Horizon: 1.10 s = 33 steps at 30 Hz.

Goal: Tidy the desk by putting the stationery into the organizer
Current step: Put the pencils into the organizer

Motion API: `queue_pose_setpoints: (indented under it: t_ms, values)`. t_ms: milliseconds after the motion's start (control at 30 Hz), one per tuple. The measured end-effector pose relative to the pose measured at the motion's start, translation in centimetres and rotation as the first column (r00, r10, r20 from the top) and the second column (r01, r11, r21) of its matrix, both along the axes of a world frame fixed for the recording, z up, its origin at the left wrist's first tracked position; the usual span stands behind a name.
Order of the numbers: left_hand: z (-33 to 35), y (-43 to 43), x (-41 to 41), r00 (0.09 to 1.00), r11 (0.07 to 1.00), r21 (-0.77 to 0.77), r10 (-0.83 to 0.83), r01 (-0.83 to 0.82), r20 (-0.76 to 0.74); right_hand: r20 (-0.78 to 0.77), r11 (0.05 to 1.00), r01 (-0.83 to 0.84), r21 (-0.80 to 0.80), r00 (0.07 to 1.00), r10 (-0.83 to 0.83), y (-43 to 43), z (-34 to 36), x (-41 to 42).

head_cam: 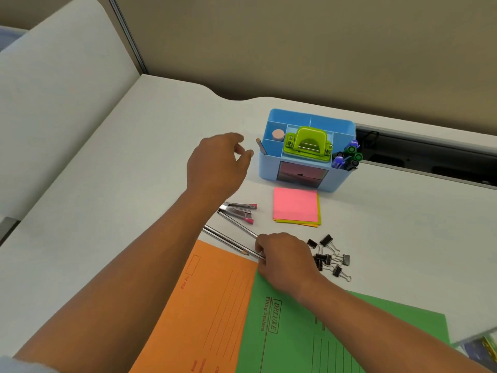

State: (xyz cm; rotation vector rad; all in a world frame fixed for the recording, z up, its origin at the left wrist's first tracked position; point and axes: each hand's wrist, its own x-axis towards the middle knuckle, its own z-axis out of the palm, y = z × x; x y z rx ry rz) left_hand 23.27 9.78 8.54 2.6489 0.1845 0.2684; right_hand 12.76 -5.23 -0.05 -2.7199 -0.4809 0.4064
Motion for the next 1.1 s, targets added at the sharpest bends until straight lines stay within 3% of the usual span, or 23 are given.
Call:
queue_pose_setpoints:
  t_ms: [233,367,467,600,733,833,967,1100]
  values:
    - [-2.8,3.3,-6.1,0.994,0.987,-0.157,0.051,-0.035,0.098,-0.019,0.972,0.046,0.230,0.999,-0.043,-0.2,2.6,0.1]
    - [-4.5,3.6,-11.0,0.975,0.964,-0.257,0.115,-0.063,0.190,0.022,0.911,0.096,0.402,0.993,-0.115,-1.0,4.5,0.1]
    - [-6.2,3.1,-14.6,0.945,0.944,-0.330,0.090,0.019,0.313,0.058,0.828,0.116,0.549,0.983,-0.176,-1.6,7.0,0.3]
    - [-8.5,2.5,-16.8,0.985,0.966,-0.243,-0.046,0.086,0.166,0.129,0.724,0.099,0.683,0.959,-0.253,-2.6,11.6,1.4]
    - [-9.8,2.2,-15.9,0.995,0.990,-0.118,-0.077,0.070,-0.056,0.231,0.707,0.046,0.706,0.928,-0.291,-4.0,15.7,3.0]
    - [-10.2,2.0,-14.8,0.983,0.992,-0.067,-0.118,0.109,-0.140,0.323,0.692,0.010,0.722,0.879,-0.350,-5.0,18.5,4.1]
    - [-10.0,2.0,-13.6,0.976,0.989,-0.025,-0.146,0.143,-0.159,0.457,0.741,-0.027,0.671,0.803,-0.384,-5.6,20.7,6.0]
    - [-10.2,1.7,-13.1,0.965,0.980,0.008,-0.193,0.197,-0.175,0.505,0.819,-0.014,0.574,0.793,-0.341,-5.2,20.2,8.1]
